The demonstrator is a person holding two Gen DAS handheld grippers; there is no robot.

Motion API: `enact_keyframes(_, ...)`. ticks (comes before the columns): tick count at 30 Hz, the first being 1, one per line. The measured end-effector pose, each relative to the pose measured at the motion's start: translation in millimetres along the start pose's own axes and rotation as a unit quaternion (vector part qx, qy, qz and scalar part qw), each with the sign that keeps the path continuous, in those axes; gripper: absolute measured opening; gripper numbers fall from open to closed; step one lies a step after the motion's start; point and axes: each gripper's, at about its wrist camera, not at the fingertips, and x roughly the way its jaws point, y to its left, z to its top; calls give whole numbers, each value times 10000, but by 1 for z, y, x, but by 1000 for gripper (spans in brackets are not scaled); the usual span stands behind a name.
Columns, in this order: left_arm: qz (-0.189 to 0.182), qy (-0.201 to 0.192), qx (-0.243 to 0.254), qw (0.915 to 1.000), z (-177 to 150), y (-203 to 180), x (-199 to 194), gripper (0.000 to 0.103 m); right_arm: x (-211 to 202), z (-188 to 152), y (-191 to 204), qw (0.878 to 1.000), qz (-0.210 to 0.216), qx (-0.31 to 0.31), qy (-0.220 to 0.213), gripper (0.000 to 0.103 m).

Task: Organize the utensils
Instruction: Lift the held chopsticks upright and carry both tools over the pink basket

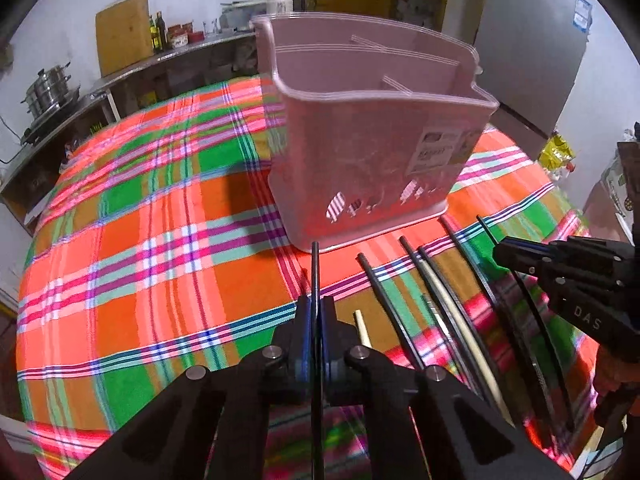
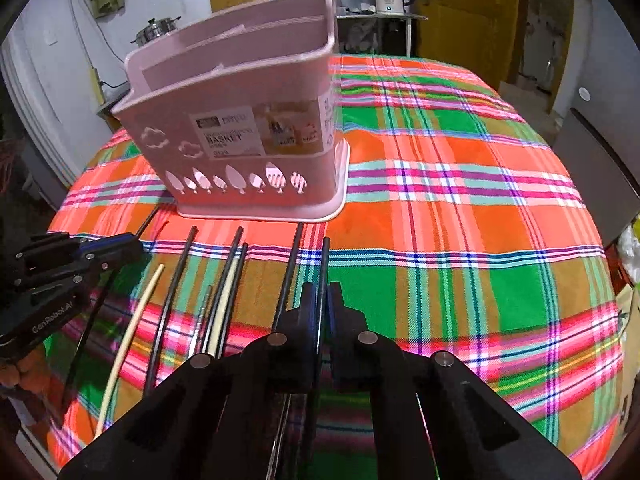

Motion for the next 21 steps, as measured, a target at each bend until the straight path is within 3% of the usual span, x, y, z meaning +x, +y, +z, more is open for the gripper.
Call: enact_keyframes(21, -263, -942, -84, 9952, 24, 2, -107, 4, -88, 23, 3, 9951, 294, -53, -946, 5)
